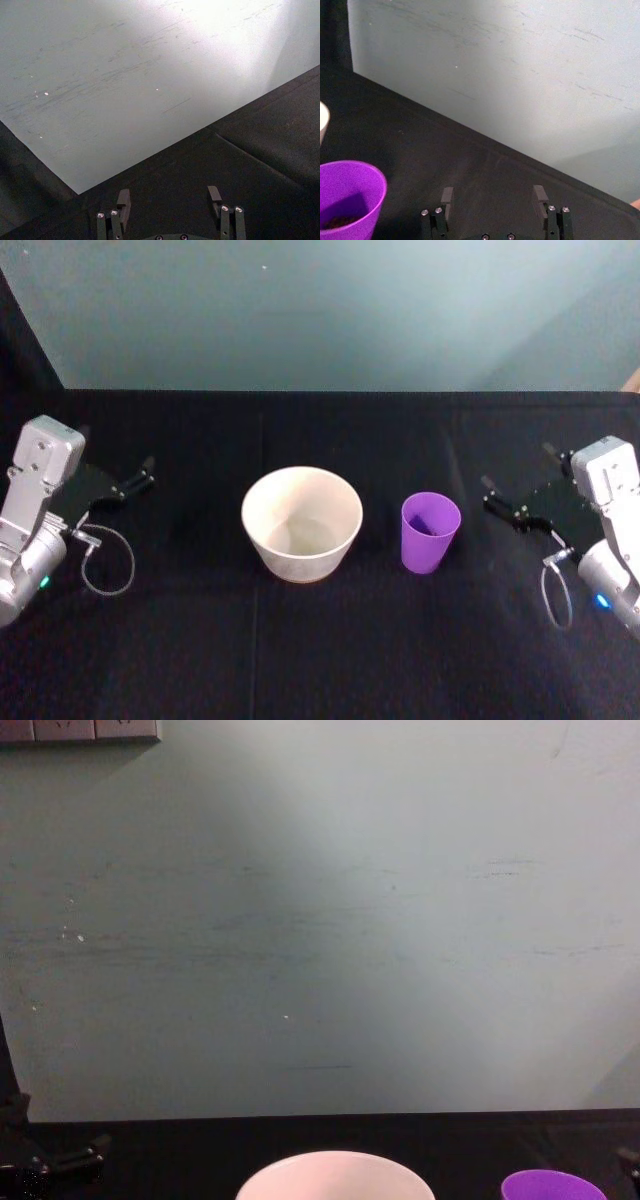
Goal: Pick up the cup and pour the mung beans from the cup into the bowl.
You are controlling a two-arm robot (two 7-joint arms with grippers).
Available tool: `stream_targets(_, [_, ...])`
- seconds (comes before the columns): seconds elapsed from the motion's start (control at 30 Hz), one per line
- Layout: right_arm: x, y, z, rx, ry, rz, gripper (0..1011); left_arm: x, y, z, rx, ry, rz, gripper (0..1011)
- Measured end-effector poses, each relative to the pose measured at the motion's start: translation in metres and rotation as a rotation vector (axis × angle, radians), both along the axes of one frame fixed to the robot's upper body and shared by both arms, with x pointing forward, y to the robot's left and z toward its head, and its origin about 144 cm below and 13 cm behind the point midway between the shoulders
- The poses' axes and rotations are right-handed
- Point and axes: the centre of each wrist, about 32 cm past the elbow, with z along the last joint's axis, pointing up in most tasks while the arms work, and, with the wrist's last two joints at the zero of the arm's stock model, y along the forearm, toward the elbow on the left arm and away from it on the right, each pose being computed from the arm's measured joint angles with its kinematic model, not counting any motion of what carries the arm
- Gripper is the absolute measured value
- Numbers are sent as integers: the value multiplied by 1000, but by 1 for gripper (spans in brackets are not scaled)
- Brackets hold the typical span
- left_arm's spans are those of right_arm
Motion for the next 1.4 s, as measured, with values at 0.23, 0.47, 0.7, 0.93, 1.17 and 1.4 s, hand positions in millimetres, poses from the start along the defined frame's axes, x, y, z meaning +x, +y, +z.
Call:
stream_targets(0.23, [-17, -2, -2, -9, 19, 20, 1003, 0, 0, 0, 0, 0, 0, 1000])
stream_targets(0.47, [-34, -2, -1, -3, 46, 46, 1003, 0, 0, 0, 0, 0, 0, 1000])
stream_targets(0.7, [-52, 2, -2, 47, 99, 94, 1003, 0, 0, 0, 0, 0, 0, 1000])
stream_targets(0.93, [-61, 12, -4, 93, 137, 137, 1003, 0, 0, 0, 0, 0, 0, 1000])
stream_targets(1.17, [-62, 25, -12, 135, 170, 176, 1003, 0, 0, 0, 0, 0, 0, 1000])
stream_targets(1.4, [-55, 38, -20, 174, 179, 198, 1003, 0, 0, 0, 0, 0, 0, 1000])
